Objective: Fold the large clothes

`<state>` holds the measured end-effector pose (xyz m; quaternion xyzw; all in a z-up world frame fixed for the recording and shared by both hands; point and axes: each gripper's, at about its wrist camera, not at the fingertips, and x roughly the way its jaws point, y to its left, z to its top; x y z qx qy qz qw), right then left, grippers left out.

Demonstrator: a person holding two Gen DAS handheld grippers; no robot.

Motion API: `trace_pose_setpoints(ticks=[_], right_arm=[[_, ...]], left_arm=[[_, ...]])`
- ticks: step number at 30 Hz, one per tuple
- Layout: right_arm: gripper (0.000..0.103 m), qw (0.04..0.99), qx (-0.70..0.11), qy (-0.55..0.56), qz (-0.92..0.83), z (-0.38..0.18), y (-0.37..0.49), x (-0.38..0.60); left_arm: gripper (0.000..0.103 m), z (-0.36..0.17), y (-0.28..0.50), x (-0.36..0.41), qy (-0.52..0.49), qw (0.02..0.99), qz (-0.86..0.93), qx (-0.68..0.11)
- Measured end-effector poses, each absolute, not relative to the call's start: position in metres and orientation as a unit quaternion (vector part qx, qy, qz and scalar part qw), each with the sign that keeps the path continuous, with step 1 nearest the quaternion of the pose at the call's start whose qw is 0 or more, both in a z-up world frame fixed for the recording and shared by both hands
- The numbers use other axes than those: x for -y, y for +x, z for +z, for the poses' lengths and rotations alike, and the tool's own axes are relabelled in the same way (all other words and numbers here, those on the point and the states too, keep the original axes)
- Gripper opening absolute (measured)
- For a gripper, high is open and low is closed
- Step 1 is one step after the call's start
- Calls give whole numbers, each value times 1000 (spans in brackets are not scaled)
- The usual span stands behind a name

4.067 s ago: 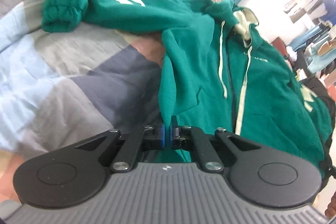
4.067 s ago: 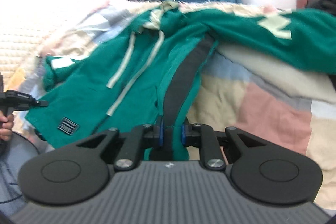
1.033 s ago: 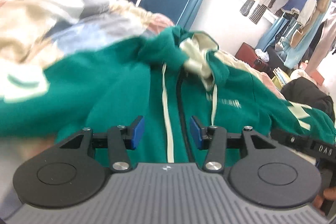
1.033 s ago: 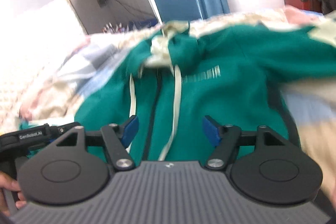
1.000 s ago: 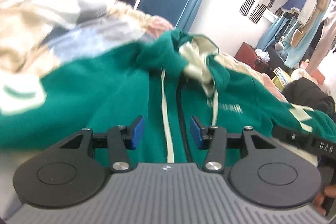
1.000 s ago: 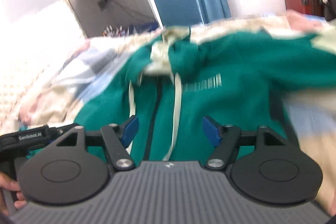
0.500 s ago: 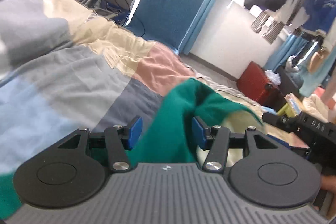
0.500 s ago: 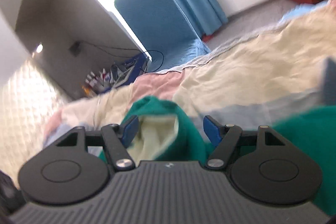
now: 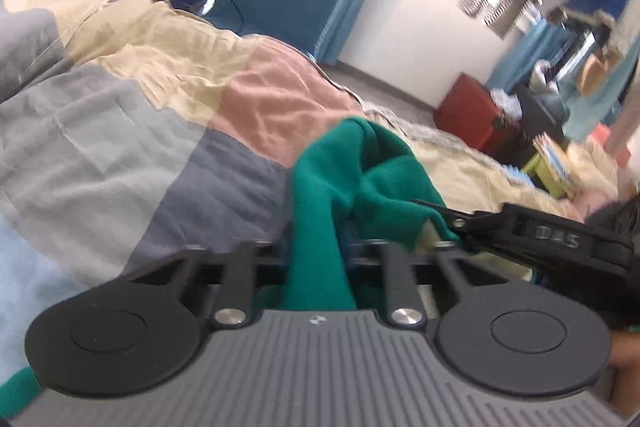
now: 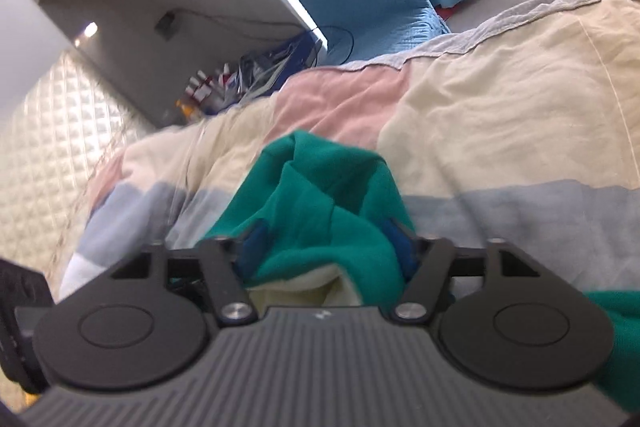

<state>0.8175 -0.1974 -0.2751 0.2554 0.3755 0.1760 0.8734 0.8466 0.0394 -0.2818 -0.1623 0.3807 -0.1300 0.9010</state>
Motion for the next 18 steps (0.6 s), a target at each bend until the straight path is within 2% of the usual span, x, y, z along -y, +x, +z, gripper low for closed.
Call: trace_pose_setpoints(ticks=[2, 3, 11, 18], right_arm=[[27, 884, -382, 223, 152, -267, 811, 193], [23, 892, -377, 206, 140, -261, 806, 192], [19, 946, -266, 99, 156, -170, 712, 189], [18, 970, -170, 38, 170, -112, 572, 187]], left_arm=[[8, -272, 838, -40, -156, 905, -129, -375], [6, -264, 833, -43, -159, 905, -132, -373], [4, -179, 756, -57, -138, 926, -130, -325], [3, -127, 631, -58, -132, 938, -131, -291]])
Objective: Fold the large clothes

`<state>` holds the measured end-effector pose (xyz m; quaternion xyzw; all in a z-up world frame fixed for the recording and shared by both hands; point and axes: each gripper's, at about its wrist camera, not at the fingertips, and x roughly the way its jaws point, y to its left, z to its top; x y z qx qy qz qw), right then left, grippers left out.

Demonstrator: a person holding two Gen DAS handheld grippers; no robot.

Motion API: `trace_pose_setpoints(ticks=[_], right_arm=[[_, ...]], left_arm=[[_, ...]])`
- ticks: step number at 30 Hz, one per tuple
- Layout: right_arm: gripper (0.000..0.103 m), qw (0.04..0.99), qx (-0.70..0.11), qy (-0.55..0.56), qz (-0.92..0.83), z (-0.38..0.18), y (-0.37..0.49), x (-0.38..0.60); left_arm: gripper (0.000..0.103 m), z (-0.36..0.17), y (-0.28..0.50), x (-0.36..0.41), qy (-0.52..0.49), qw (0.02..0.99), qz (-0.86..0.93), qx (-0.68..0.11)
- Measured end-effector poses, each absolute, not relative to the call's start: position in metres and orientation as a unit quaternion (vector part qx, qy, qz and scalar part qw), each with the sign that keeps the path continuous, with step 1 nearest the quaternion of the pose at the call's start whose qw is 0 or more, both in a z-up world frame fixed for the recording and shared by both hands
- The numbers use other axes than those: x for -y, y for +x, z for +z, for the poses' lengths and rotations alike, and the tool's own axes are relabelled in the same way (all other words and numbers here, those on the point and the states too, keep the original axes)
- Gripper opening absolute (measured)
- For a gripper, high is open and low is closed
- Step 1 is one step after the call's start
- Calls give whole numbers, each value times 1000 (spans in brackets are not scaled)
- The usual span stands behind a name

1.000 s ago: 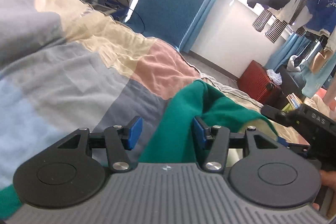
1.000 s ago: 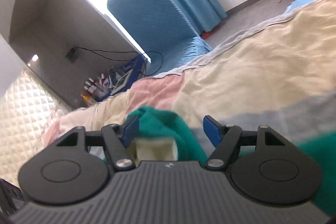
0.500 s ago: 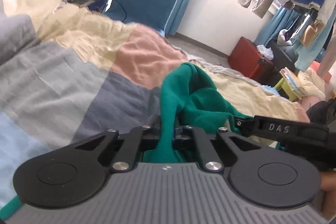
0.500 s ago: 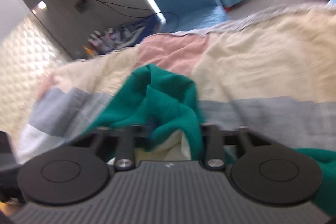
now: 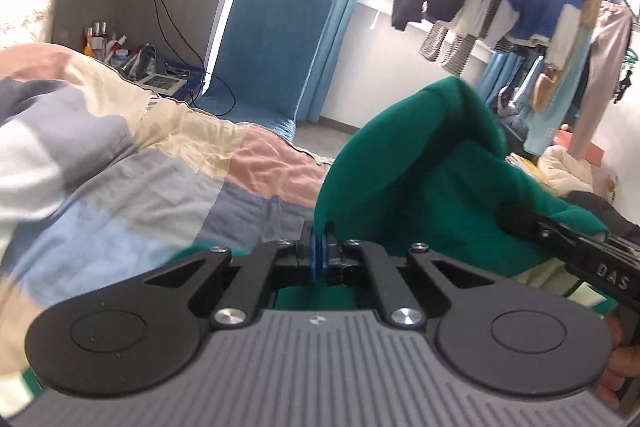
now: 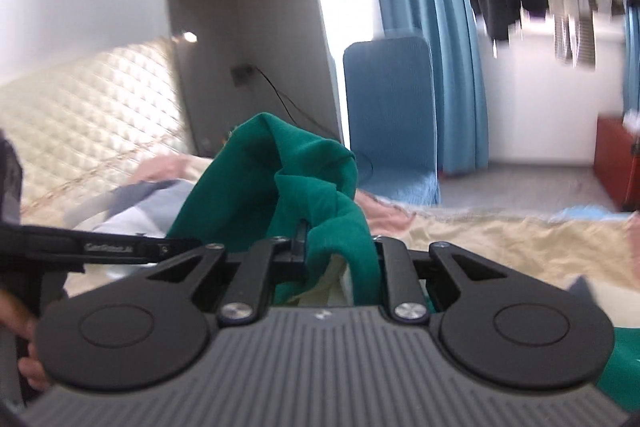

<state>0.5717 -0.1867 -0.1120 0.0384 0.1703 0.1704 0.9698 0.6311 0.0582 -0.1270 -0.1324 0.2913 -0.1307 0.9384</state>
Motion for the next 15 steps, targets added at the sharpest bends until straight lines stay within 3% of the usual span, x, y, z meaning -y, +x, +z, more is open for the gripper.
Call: trace_pose_setpoints(ticks=[9, 15], right_arm=[[19, 975, -163, -13, 154, -134, 396, 174], [23, 959, -238, -22, 153, -177, 342, 162]], left_arm=[[3, -157, 448, -46, -137, 935, -123, -303], [4, -198, 372, -33, -148, 929, -130, -315]])
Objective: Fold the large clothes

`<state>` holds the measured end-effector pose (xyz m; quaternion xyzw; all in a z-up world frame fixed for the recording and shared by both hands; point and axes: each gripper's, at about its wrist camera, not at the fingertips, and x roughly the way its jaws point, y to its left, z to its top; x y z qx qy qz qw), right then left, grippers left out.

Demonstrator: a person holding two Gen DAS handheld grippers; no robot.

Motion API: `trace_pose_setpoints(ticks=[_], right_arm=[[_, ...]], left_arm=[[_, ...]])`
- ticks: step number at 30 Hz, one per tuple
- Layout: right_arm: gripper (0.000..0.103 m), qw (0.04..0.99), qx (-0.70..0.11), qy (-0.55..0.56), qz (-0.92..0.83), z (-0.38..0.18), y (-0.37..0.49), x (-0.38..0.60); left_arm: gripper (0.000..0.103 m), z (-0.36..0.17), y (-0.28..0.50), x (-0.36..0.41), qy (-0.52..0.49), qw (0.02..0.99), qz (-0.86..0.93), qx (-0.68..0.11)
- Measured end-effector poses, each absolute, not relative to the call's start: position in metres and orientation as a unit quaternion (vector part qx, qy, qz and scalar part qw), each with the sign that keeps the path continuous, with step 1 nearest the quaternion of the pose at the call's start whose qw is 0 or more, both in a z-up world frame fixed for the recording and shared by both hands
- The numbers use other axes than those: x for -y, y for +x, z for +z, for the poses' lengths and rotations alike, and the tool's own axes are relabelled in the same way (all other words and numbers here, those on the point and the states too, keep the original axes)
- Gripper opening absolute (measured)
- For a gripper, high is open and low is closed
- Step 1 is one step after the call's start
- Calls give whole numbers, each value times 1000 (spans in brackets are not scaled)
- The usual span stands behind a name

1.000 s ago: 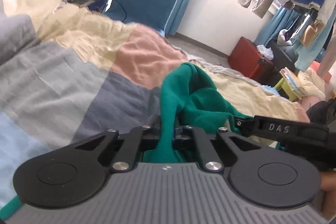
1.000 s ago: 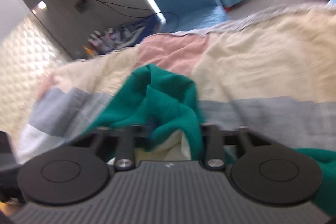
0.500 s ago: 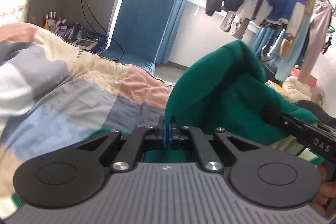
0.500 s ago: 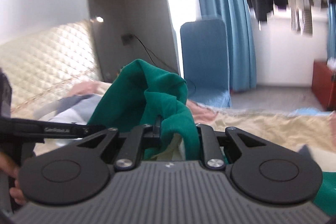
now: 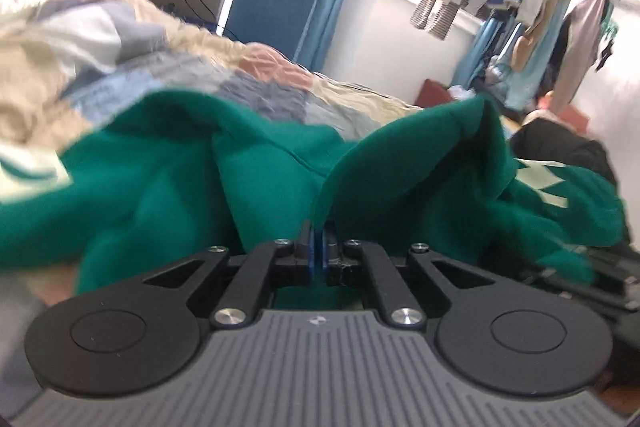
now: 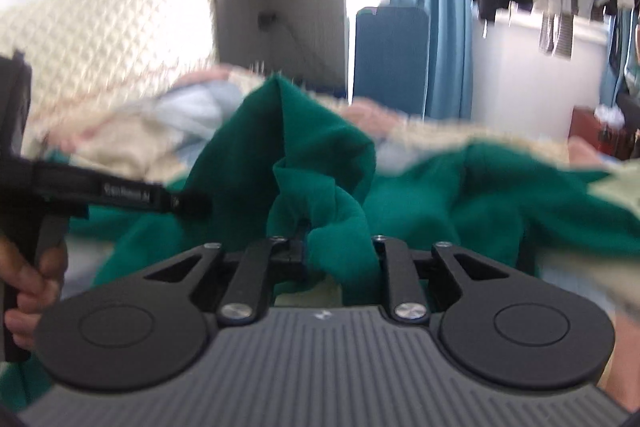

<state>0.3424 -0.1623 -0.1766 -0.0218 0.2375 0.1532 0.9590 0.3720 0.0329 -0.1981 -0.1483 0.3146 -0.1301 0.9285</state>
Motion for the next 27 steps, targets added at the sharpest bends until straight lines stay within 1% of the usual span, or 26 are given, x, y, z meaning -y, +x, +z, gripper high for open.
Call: trace_pose_setpoints(ticks=[2, 4, 5, 6, 7, 8, 9, 10, 14, 18, 23, 24, 25, 27], right_arm=[[25, 956, -254, -11, 149, -179, 336, 165], [33, 951, -268, 25, 155, -179, 332, 173], [35, 947, -276, 37, 162, -178, 330, 178], [37, 945, -279, 44, 166, -176, 328, 181], [44, 945, -278, 48, 167, -173, 324, 183], [49, 946, -275, 54, 166, -169, 320, 187], [57, 947, -271, 66, 162, -165, 316, 191], [61, 946, -268, 83, 160, -162, 311, 195], [61, 939, -250, 140, 189, -155, 303, 202], [61, 946, -228, 138, 185, -154, 310, 196], [59, 946, -213, 172, 174, -159, 333, 199], [52, 946, -213, 175, 168, -162, 339, 200], [42, 946, -219, 177, 163, -166, 344, 201], [32, 938, -245, 184, 161, -180, 356, 202]], left_arm=[[5, -205, 355, -34, -166, 927, -130, -310], [10, -207, 343, -36, -175, 926, -139, -306], [20, -205, 339, -39, -183, 924, -143, -304], [32, -203, 338, -44, -194, 923, -146, -300], [39, -199, 334, -48, -205, 922, -149, -292], [50, -195, 329, -53, -217, 923, -151, -280], [54, -192, 322, -58, -227, 925, -151, -264], [55, -189, 316, -62, -236, 926, -155, -251], [56, -179, 313, -65, -242, 928, -165, -232], [56, -175, 320, -55, -224, 932, -171, -228], [56, -181, 340, -46, -211, 932, -186, -227], [56, -183, 345, -45, -212, 931, -190, -228], [56, -186, 351, -44, -213, 930, -191, -231], [56, -193, 360, -43, -214, 927, -193, -241]])
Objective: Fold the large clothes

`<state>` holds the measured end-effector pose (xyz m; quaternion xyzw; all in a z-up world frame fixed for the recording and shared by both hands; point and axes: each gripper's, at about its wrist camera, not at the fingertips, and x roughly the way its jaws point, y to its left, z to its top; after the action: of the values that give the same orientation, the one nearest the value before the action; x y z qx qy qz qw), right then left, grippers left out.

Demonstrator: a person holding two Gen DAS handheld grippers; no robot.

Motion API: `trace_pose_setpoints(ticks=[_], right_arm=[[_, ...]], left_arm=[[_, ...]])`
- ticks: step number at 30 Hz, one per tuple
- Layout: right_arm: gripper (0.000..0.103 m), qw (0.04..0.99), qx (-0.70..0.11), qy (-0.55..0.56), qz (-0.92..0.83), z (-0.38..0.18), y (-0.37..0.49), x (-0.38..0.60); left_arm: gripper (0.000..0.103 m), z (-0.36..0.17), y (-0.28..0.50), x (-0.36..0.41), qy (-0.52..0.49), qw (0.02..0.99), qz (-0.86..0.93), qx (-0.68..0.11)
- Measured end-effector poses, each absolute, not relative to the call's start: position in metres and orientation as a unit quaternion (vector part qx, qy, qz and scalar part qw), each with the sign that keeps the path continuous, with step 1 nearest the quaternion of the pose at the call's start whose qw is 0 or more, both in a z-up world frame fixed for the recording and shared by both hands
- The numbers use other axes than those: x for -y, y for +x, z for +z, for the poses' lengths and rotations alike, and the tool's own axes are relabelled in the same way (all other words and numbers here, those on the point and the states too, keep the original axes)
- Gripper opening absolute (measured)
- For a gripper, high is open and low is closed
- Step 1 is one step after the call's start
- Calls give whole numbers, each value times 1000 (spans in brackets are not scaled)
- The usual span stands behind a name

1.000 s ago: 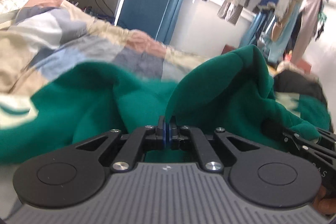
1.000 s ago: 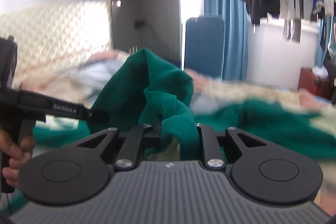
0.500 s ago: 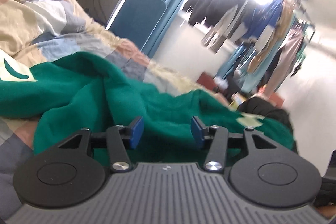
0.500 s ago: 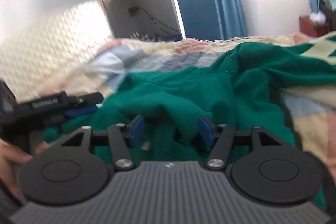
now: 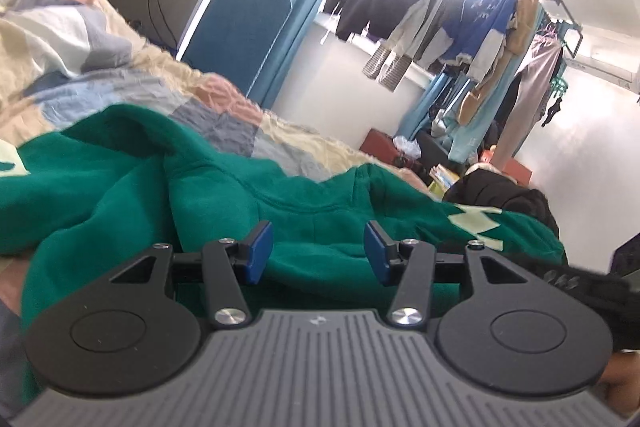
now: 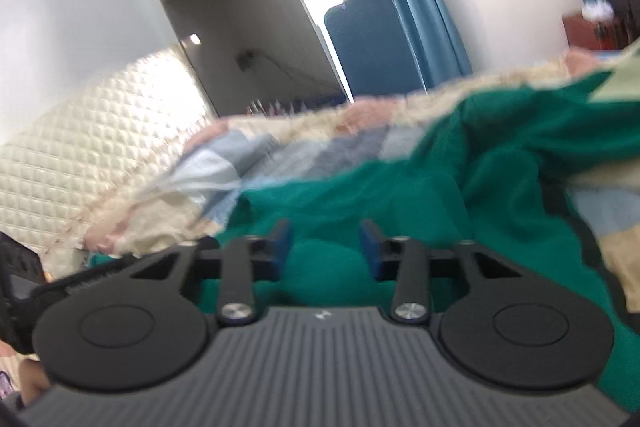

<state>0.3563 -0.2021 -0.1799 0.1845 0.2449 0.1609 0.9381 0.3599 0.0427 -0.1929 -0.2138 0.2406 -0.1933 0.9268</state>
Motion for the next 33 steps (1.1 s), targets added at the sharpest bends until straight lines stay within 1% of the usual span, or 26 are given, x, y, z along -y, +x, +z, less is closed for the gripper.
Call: trace_pose_setpoints(ticks=[2, 6, 10, 13, 17, 21, 27, 30, 33], right_arm=[[29, 925, -276, 194, 174, -196, 367, 199], [28, 910, -321, 169, 198, -220, 373, 178], [28, 900, -361, 133, 205, -240, 376, 153], [28, 891, -391, 95, 209, -259, 376, 131], [28, 899, -380, 41, 214, -259, 369, 117], [27, 899, -380, 60, 207, -250, 369, 126], [28, 920, -351, 44, 168, -224, 357, 136], [28, 932, -331, 31, 147, -216, 354, 143], [29, 938, -324, 33, 121, -213, 355, 152]], left_arm=[[56, -202, 368, -42, -215, 923, -196, -253], [56, -221, 389, -44, -213, 909, -180, -310], [56, -240, 395, -51, -218, 901, -171, -335], [56, -251, 401, -48, -201, 898, -151, -361], [56, -263, 405, -48, -198, 894, -139, -377], [56, -262, 399, -49, -213, 894, -135, -370], [56, -242, 376, -44, -200, 910, -141, -334], [56, -232, 364, -35, -178, 921, -153, -311], [56, -227, 359, -29, -182, 921, -167, -300]])
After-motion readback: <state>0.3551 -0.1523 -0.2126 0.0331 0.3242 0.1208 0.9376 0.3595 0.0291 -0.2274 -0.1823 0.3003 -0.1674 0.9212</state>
